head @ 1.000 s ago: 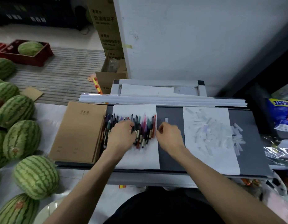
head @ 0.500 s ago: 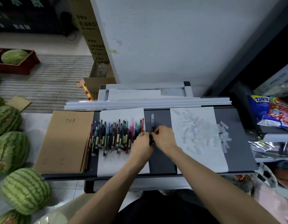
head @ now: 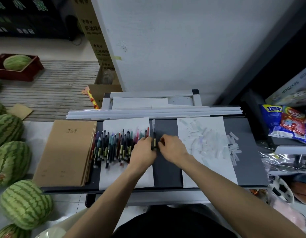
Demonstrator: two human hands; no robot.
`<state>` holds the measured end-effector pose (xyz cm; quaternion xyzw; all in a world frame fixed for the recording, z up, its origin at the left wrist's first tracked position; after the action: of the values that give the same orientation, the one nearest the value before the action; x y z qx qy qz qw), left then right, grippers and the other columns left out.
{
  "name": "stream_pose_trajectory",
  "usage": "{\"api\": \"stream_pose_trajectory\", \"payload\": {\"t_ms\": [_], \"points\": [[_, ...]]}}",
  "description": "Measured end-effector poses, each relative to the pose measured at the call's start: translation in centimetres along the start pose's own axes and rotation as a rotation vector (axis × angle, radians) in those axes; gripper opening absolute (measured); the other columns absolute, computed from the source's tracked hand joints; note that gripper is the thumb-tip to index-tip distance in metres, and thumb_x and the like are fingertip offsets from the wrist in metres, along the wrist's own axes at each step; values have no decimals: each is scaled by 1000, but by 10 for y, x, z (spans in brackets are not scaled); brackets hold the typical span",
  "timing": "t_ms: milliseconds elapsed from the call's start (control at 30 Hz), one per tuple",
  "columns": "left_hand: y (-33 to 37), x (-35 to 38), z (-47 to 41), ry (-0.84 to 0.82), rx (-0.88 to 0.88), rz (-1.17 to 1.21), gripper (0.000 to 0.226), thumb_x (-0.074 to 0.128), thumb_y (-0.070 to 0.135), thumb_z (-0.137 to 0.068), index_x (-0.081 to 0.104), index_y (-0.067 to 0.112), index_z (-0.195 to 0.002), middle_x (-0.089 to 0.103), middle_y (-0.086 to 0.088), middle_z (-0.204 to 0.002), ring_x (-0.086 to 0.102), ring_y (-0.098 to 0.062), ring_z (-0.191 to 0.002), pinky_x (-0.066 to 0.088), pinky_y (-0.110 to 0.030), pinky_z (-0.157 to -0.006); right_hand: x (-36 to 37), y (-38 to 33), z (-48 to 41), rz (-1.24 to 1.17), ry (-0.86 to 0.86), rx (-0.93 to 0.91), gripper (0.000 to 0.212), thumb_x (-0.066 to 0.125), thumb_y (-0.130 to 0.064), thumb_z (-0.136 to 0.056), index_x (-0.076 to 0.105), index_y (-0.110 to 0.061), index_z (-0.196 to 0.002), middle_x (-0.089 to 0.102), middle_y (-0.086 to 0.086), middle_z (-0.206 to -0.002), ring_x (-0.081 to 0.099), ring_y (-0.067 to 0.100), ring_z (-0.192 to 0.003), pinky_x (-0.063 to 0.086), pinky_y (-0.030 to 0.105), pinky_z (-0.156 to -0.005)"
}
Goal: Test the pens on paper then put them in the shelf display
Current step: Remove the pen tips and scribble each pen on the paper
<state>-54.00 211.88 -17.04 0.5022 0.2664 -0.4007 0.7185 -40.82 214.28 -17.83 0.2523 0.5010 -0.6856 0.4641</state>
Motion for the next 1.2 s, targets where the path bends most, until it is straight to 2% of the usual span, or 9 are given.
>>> {"api": "stream_pose_trajectory", "payload": {"t_ms": [167,300,400,567,733,800,900,1100,1200], "points": [[16,-3,14,-40,119,-180,20,55,26,-99,63,19,-115,57,0,-110,65,-28,-98,58,-43,-82,-25,32,40,215,54,-171,33,46,-32,-103,64,-14,-125,65,6,-121,61,26,-112,52,38,-92],[37,9,24,-81,198,-266,31,53,32,-101,61,23,-129,59,3,-124,65,-26,-105,58,-41,-84,-38,76,77,409,55,-165,41,40,-39,-104,59,-19,-135,63,2,-131,56,24,-121,45,38,-103],[55,25,28,-103,229,-307,34,52,34,-101,60,25,-133,58,4,-123,65,-25,-107,57,-39,-84,-48,109,94,466,38,-118,40,39,-38,-104,57,-20,-135,61,1,-131,56,22,-120,45,36,-103],[74,57,33,-158,225,-304,32,53,33,-98,61,25,-128,59,1,-121,66,-29,-108,57,-40,-86,-53,140,98,376,-12,-32,38,42,-35,-108,50,-17,-140,56,2,-135,57,20,-121,50,33,-96],[93,86,35,-209,203,-293,43,57,30,-99,56,25,-141,58,0,-131,64,-29,-112,53,-42,-89,-38,145,89,322,-79,28,33,48,-32,-107,47,-16,-136,56,5,-130,64,26,-110,52,36,-85],[97,84,35,-184,181,-276,38,57,29,-99,58,25,-137,59,0,-127,65,-28,-110,54,-41,-88,-33,146,86,311,-65,31,29,48,-29,-106,48,-16,-131,59,5,-125,65,28,-104,51,36,-80],[75,60,34,-94,96,-227,22,57,24,-96,63,21,-117,60,-1,-112,66,-28,-101,57,-42,-85,-31,149,84,259,-35,29,28,47,-26,-105,51,-16,-130,62,4,-122,65,26,-101,48,32,-77],[-18,-11,33,114,-185,-147,25,65,19,-94,68,14,-119,68,-6,-111,66,-29,-98,54,-37,-83,-31,163,80,97,5,120,18,56,-23,-101,61,-16,-117,63,-2,-115,61,19,-92,41,28,-72],[-34,-26,28,167,-248,-112,15,68,19,-95,67,16,-110,70,-4,-99,68,-22,-84,60,-39,-78,-32,166,76,40,12,143,14,59,-21,-100,65,-17,-112,65,-2,-110,58,15,-86,44,26,-73]]}}
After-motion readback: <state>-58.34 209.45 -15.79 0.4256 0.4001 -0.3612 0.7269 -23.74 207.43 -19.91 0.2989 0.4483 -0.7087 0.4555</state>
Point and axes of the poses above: each hand's wrist, its own z-axis away from the middle knuckle, its own x-axis out of the palm, y = z × x, the point moved 8 cm from there along -z, towards the middle knuckle
